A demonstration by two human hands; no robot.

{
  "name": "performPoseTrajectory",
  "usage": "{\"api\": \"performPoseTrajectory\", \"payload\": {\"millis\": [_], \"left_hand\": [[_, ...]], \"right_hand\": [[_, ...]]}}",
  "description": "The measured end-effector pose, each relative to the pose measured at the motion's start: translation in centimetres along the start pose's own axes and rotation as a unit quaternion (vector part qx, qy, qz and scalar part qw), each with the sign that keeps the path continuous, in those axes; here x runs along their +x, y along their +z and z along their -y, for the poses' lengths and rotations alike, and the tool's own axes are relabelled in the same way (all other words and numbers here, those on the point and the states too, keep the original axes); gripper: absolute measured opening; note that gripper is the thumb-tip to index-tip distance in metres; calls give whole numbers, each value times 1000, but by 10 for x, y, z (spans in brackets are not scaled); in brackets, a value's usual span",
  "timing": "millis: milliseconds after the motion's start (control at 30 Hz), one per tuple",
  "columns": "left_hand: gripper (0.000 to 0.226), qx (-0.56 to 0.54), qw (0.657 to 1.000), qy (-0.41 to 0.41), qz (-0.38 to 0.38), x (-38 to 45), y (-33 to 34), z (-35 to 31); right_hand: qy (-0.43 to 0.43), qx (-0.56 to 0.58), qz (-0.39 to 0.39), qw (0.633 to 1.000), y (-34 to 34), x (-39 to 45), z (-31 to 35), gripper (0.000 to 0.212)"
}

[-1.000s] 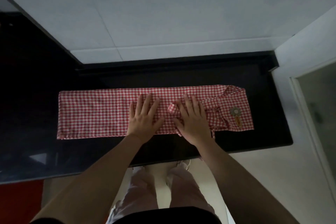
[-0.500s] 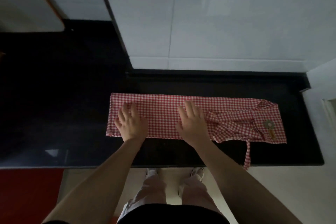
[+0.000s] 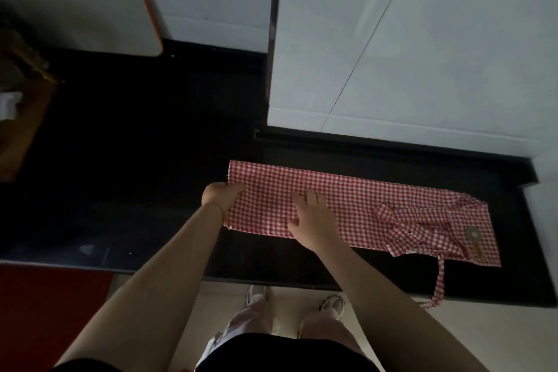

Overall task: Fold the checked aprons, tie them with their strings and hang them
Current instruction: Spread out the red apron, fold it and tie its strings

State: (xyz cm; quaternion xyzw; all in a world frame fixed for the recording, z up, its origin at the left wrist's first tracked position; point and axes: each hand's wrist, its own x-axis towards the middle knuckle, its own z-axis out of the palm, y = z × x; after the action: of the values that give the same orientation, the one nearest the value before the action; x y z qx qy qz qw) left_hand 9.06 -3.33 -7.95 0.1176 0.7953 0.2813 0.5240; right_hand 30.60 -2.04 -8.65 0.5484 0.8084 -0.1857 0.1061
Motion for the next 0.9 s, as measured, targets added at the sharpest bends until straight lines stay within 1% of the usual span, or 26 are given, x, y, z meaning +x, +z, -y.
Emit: {"api": "performPoseTrajectory", "payload": {"millis": [67,100,133,167,200,233,300,367,400,433,467,533,567,633,700,733,767,800,833,867,900], "left_hand": [[23,-12,999,22,25,-3,-2,-2],[29,-14,998,38,42,-6,-3,-5],[32,-18,996,52,65,-11,-2,-9],[30,-28,993,63,92,-15,1,-12],[28,-39,988,76,125,-21,5,-16],[26,-49,981,89,164,-29,10,-22],[29,-75,961,95,249,-46,26,-34],[38,-107,949,66,290,-55,38,-42],[42,-109,947,52,297,-60,47,-47],[45,-94,951,52,290,-62,55,-51],[44,-62,959,71,266,-65,65,-54],[35,-10,975,128,182,-70,86,-56],[30,-4,979,153,136,-71,95,-55],[27,-2,977,196,87,-74,116,-53],[28,23,966,247,71,-83,140,-53],[26,58,957,278,63,-87,154,-53],[23,94,945,308,54,-91,166,-53],[21,128,930,340,50,-100,182,-54],[20,151,915,370,50,-106,197,-54],[19,165,903,392,60,-112,211,-54],[18,174,893,408,76,-123,228,-57]], "right_hand": [[40,52,26,997,-8,5,4,50],[70,116,30,990,-16,8,10,38],[102,211,32,972,-26,10,17,28],[127,318,36,939,-38,11,25,27],[145,416,45,897,-50,11,34,30],[149,485,59,860,-61,11,40,33],[150,547,88,819,-75,7,42,35],[171,576,101,793,-81,2,33,34],[193,583,92,784,-82,-1,21,28],[214,588,80,776,-83,-5,9,22],[236,587,71,771,-84,-9,-3,20],[269,573,58,772,-86,-18,-29,19],[285,561,52,776,-88,-20,-40,19],[315,542,44,778,-96,-27,-63,15],[349,528,23,774,-109,-35,-90,17],[369,522,10,769,-115,-39,-106,18],[383,525,-1,760,-119,-43,-121,19],[394,540,-12,744,-123,-49,-141,18],[401,553,-24,730,-127,-54,-158,16],[408,556,-31,723,-130,-59,-172,15],[412,548,-37,727,-135,-63,-189,17]]}}
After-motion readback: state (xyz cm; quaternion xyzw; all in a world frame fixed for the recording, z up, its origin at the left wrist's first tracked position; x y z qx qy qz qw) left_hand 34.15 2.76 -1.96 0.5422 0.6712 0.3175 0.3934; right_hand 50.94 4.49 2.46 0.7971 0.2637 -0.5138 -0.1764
